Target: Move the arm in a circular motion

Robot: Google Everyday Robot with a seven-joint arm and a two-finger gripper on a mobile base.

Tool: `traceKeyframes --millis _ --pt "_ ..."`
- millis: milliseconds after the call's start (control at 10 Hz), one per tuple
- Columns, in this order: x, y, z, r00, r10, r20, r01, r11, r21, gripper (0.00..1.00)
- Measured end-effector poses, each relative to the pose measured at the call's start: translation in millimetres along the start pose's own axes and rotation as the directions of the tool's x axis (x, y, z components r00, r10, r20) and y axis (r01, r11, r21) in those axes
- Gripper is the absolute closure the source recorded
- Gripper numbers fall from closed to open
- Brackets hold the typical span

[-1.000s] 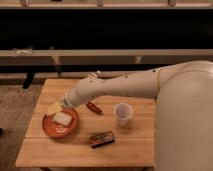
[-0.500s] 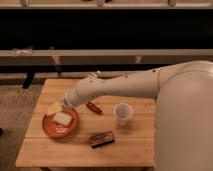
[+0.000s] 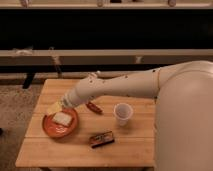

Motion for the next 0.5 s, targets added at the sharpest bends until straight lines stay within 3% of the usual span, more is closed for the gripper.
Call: traceKeyframes --millis 100,300,500 --pt "1 0 0 1.0 -0.004 -0.005 0.004 1.0 0.001 0.2" --pt "11 7 -3 0.997 -0.016 -0.078 0.018 0.999 0.028 0.2" --pt "39 -1 -21 0.986 0.019 -0.166 -0.007 0.997 0.072 0.2"
